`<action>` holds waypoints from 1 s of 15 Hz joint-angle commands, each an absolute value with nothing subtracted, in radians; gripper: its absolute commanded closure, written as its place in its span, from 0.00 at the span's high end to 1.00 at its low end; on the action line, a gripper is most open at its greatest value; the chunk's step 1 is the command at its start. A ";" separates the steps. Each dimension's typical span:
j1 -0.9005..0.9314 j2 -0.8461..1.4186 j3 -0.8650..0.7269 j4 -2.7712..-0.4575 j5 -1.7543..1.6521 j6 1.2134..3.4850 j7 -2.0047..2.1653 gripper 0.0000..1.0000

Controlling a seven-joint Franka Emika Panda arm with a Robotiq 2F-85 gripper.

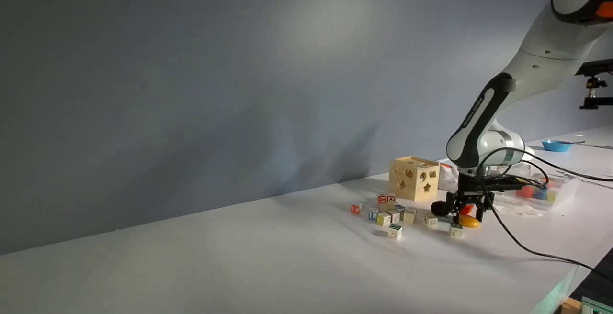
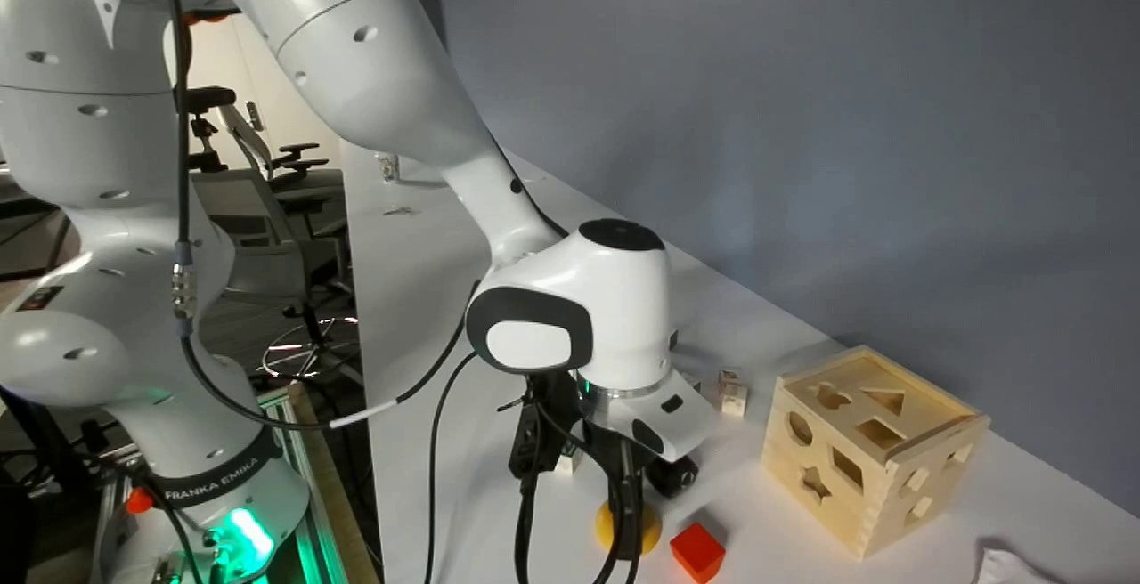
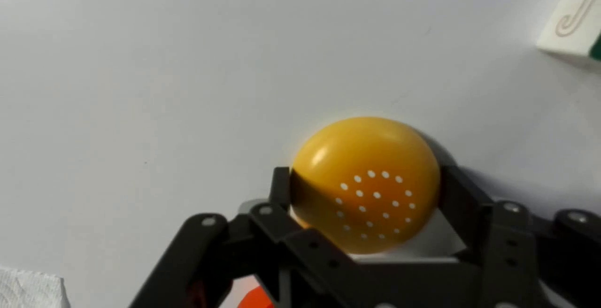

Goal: Move an object on the table

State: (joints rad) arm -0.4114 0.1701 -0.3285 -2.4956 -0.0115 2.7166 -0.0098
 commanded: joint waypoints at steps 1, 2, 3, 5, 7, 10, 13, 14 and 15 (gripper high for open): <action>-0.409 0.162 -0.332 -2.497 0.039 2.708 -0.052 0.54; -0.406 0.139 -0.335 -2.506 0.040 2.692 -0.042 0.54; -0.403 0.115 -0.340 -2.513 0.037 2.676 -0.032 0.54; -0.401 0.050 -0.352 -2.528 0.033 2.609 -0.009 0.54; -0.405 -0.011 -0.363 -2.530 0.037 2.531 0.006 0.54; -0.417 -0.102 -0.385 -2.523 0.042 2.409 0.034 0.54; -0.435 -0.145 -0.407 -2.506 0.023 2.392 0.097 0.54; -0.441 -0.149 -0.411 -2.500 0.024 2.400 0.117 0.54; -0.448 -0.143 -0.413 -2.493 0.016 2.419 0.140 0.54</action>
